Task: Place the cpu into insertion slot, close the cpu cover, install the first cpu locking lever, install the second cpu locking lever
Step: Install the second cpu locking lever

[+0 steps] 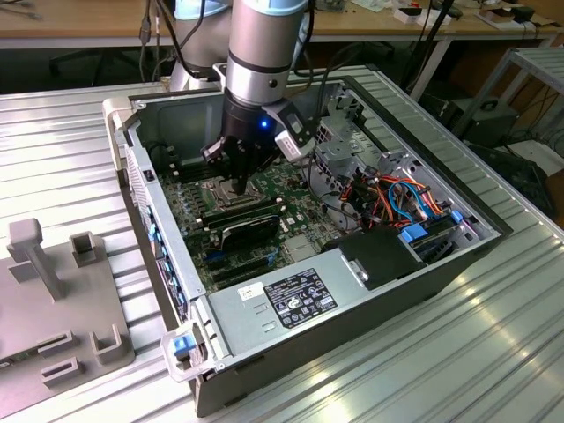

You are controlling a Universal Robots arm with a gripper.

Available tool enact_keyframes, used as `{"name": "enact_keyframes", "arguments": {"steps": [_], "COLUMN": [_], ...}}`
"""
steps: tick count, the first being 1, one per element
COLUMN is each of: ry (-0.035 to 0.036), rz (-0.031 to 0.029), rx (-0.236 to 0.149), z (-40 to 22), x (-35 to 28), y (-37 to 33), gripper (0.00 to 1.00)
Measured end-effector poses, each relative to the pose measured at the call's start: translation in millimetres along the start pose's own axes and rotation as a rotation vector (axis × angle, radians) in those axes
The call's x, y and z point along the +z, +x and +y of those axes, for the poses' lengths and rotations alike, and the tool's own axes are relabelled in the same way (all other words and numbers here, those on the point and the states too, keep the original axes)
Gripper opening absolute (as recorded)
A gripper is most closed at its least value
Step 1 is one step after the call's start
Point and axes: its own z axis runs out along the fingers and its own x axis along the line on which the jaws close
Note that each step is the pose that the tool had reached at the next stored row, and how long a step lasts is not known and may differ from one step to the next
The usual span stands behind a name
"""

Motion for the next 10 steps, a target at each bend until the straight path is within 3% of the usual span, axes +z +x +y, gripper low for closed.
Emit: {"name": "enact_keyframes", "arguments": {"steps": [10], "ry": [-0.0002], "rz": [0.0039], "rx": [0.0], "z": [0.4], "x": [5.1], "y": [12.1], "gripper": [0.11]}}
